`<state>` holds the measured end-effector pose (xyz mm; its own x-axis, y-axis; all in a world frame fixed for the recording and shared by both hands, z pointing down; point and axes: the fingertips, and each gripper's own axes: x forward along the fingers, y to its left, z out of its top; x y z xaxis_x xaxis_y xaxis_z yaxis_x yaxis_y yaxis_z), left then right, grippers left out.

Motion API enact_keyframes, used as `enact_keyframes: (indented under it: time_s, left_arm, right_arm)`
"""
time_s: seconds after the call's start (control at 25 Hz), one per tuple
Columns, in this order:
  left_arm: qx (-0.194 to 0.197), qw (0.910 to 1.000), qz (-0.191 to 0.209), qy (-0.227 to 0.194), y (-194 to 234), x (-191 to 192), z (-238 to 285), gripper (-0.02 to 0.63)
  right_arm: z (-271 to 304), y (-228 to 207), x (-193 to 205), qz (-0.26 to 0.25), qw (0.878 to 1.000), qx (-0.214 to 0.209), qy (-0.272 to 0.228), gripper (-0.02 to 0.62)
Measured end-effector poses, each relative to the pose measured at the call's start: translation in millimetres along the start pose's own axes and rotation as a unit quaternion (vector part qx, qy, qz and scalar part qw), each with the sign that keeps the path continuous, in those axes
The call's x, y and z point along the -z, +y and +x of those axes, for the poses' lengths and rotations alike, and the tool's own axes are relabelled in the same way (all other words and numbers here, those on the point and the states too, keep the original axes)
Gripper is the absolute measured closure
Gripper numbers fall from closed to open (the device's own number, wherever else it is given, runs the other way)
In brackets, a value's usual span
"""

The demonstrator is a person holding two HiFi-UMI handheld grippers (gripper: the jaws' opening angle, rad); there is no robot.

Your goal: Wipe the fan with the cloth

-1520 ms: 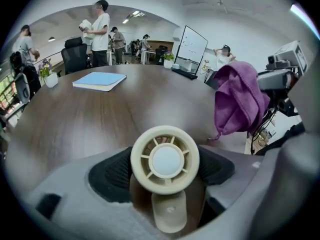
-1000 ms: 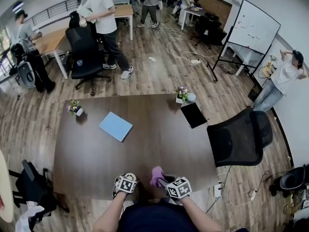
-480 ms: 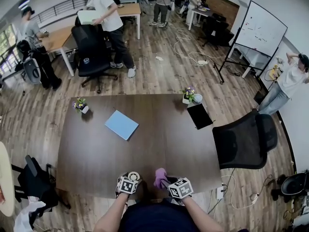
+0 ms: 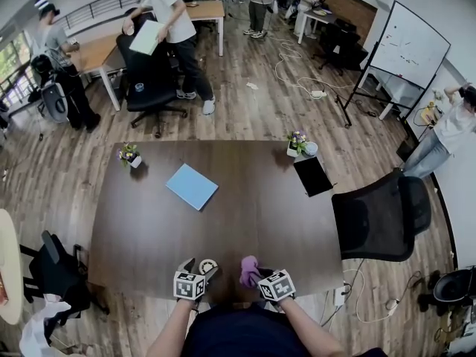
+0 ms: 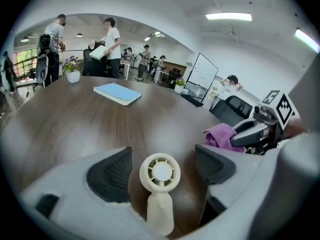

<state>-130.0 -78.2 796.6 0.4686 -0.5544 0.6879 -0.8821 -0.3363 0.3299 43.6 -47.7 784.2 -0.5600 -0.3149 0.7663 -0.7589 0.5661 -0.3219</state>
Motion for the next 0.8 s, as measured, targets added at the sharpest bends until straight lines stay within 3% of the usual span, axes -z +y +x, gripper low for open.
enact_keyframes:
  time_s: [0.44,0.64,0.8]
  left_arm:
    - [-0.001,0.994,-0.021,-0.107,-12.6,-29.0,-46.5,0.254]
    - [0.0,0.9899,-0.021,-0.14,-16.7,-39.4,-59.3,0.36]
    - [-0.008,0.9849,-0.029,-0.171,-17.4,-43.2,-68.8,0.481]
  right_arm:
    - [14.7,-8.1,9.2,-0.018,0.999,0.016,0.031,0.5]
    - [25.7,-7.5,19.2,-0.042,0.998,0.016,0.054,0.5]
    - [29.1,-4.8,19.8,-0.059,0.996,0.015,0.059,0.499]
